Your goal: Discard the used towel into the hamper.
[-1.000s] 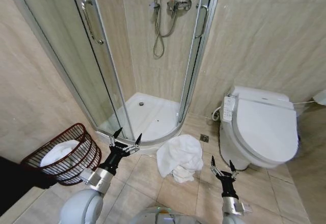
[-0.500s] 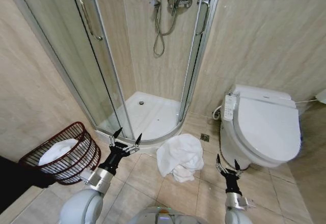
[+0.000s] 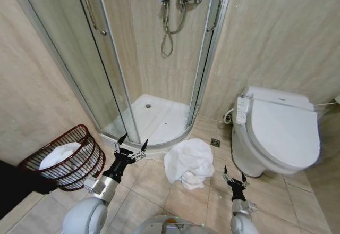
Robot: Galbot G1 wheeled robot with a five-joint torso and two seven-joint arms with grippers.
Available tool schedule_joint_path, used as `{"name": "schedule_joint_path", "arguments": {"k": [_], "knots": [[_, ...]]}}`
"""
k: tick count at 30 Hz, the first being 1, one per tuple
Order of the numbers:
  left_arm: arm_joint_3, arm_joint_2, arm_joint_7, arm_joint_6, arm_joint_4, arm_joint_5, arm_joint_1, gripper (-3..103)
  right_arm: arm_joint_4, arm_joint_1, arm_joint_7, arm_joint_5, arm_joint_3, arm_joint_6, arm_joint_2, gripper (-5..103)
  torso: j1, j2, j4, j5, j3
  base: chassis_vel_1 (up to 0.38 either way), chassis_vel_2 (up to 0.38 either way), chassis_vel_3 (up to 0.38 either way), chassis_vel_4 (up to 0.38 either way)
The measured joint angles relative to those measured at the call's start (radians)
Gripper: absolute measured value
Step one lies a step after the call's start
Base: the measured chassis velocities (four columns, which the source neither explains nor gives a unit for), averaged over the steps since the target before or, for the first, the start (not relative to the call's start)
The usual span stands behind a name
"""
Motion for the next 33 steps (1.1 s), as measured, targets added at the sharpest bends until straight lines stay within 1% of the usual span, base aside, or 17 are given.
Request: {"name": "schedule_joint_path", "arguments": {"k": [4, 7, 9, 13, 16, 17, 21, 22, 25, 28, 30, 31, 33], "knots": [[0.000, 0.000, 0.000, 0.000, 0.000, 0.000, 0.000, 100, -0.021, 0.011, -0.043, 0.016, -0.020, -0.008, -0.018, 100, -0.005, -0.016, 0.0000, 0.0001, -0.011, 0.053, 0.046, 0.045, 0.047], [0.000, 0.000, 0.000, 0.000, 0.000, 0.000, 0.000, 100, -0.039, 0.021, -0.053, 0.010, -0.033, -0.016, -0.021, 100, -0.008, -0.025, 0.0001, 0.0001, -0.017, 0.076, 0.072, 0.073, 0.071], [0.000, 0.000, 0.000, 0.000, 0.000, 0.000, 0.000, 100, -0.048, 0.023, -0.073, -0.003, -0.049, -0.047, -0.027, 100, -0.010, -0.034, 0.0001, 0.0000, -0.024, 0.090, 0.081, 0.075, 0.086], [0.000, 0.000, 0.000, 0.000, 0.000, 0.000, 0.000, 100, -0.072, 0.032, -0.080, -0.021, -0.081, -0.065, -0.043, 100, -0.014, -0.044, 0.0001, 0.0001, -0.031, 0.106, 0.093, 0.103, 0.090], [0.000, 0.000, 0.000, 0.000, 0.000, 0.000, 0.000, 100, -0.140, 0.068, -0.088, -0.099, -0.111, -0.100, -0.084, 100, -0.018, -0.058, 0.0001, 0.0002, -0.040, 0.100, 0.112, 0.123, 0.107], [0.000, 0.000, 0.000, 0.000, 0.000, 0.000, 0.000, 100, -0.140, 0.068, -0.088, -0.099, -0.111, -0.100, -0.084, 100, -0.018, -0.058, 0.0001, 0.0002, -0.040, 0.106, 0.116, 0.128, 0.118], [0.000, 0.000, 0.000, 0.000, 0.000, 0.000, 0.000, 100, -0.243, 0.127, -0.097, -0.137, -0.135, -0.100, -0.139, 100, -0.024, -0.075, 0.0005, 0.0001, -0.051, 0.123, 0.111, 0.136, 0.125], [0.000, 0.000, 0.000, 0.000, 0.000, 0.000, 0.000, 100, -0.243, 0.127, -0.097, -0.137, -0.135, -0.100, -0.139, 100, -0.024, -0.075, 0.0005, 0.0001, -0.051, 0.125, 0.107, 0.146, 0.122], [0.000, 0.000, 0.000, 0.000, 0.000, 0.000, 0.000, 100, -0.336, 0.172, -0.109, -0.214, -0.148, -0.052, -0.181, 100, -0.028, -0.088, 0.0005, 0.0003, -0.060, 0.116, 0.101, 0.097, 0.104], [0.000, 0.000, 0.000, 0.000, 0.000, 0.000, 0.000, 100, -0.388, 0.195, -0.115, -0.230, -0.164, -0.047, -0.204, 100, -0.030, -0.094, 0.0004, -0.0002, -0.064, 0.076, 0.079, 0.081, 0.047], [0.000, 0.000, 0.000, 0.000, 0.000, 0.000, 0.000, 100, -0.455, 0.231, -0.130, -0.239, -0.175, -0.073, -0.218, 100, -0.031, -0.098, 0.0000, 0.0004, -0.066, 0.000, 0.000, 0.000, 0.000], [0.000, 0.000, 0.000, 0.000, 0.000, 0.000, 0.000, 100, -0.455, 0.231, -0.130, -0.239, -0.175, -0.073, -0.218, 100, -0.031, -0.098, 0.0000, 0.0004, -0.066, 0.000, 0.000, 0.000, 0.000], [0.000, 0.000, 0.000, 0.000, 0.000, 0.000, 0.000, 100, -0.500, 0.263, -0.155, -0.231, -0.184, -0.111, -0.227, 100, -0.032, -0.098, -0.0002, 0.0000, -0.067, 0.000, 0.000, 0.000, 0.000]]}}
